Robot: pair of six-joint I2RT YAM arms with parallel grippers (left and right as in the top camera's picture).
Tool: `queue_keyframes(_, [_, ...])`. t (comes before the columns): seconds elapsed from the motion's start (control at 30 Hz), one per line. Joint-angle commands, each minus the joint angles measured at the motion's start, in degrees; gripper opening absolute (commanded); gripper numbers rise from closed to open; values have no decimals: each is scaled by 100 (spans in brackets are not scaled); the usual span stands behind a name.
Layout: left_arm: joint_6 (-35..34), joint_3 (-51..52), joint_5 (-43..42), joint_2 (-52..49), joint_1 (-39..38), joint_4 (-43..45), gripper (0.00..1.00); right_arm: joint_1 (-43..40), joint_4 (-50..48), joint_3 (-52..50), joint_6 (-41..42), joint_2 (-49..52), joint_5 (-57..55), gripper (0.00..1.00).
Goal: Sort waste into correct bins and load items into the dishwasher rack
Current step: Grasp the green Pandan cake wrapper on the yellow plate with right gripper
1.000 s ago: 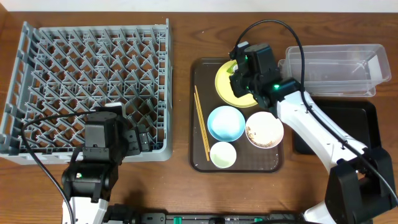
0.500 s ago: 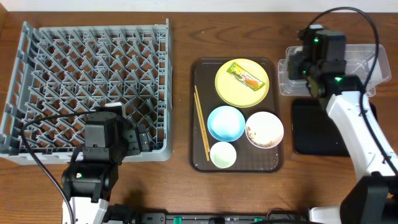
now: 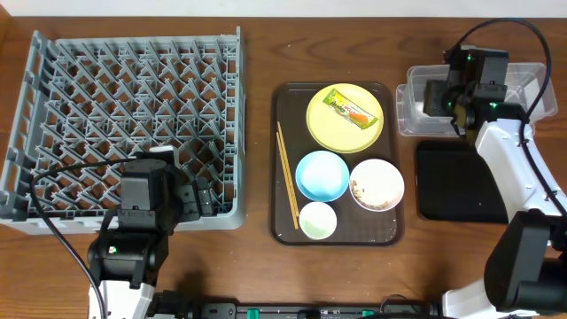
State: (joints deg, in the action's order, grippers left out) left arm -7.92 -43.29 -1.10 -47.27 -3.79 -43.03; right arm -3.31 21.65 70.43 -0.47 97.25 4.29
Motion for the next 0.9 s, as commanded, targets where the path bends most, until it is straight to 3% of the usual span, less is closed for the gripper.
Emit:
queue_keyframes(0.0, [-76, -120, 28, -22, 35, 22, 95, 48, -13, 44, -2, -256, 350, 58])
queue_keyframes(0.17, [-76, -120, 28, -22, 35, 22, 95, 98, 44, 42, 66, -254, 426, 59])
queue_keyframes(0.37, [-76, -120, 28, -22, 35, 22, 95, 501, 46, 39, -448, -247, 1867, 60])
queue_keyframes(0.5, [-76, -120, 28, -22, 35, 22, 95, 1058, 46, 26, -1075, -197, 1683, 62])
queue_keyframes(0.67, [-76, -120, 31, -22, 35, 22, 95, 1674, -59, 26, -1357, 133, 426, 79])
queue_keyframes(0.87, [-76, -120, 28, -22, 35, 22, 95, 1873, -474, 26, -1993, 861, 317, 86])
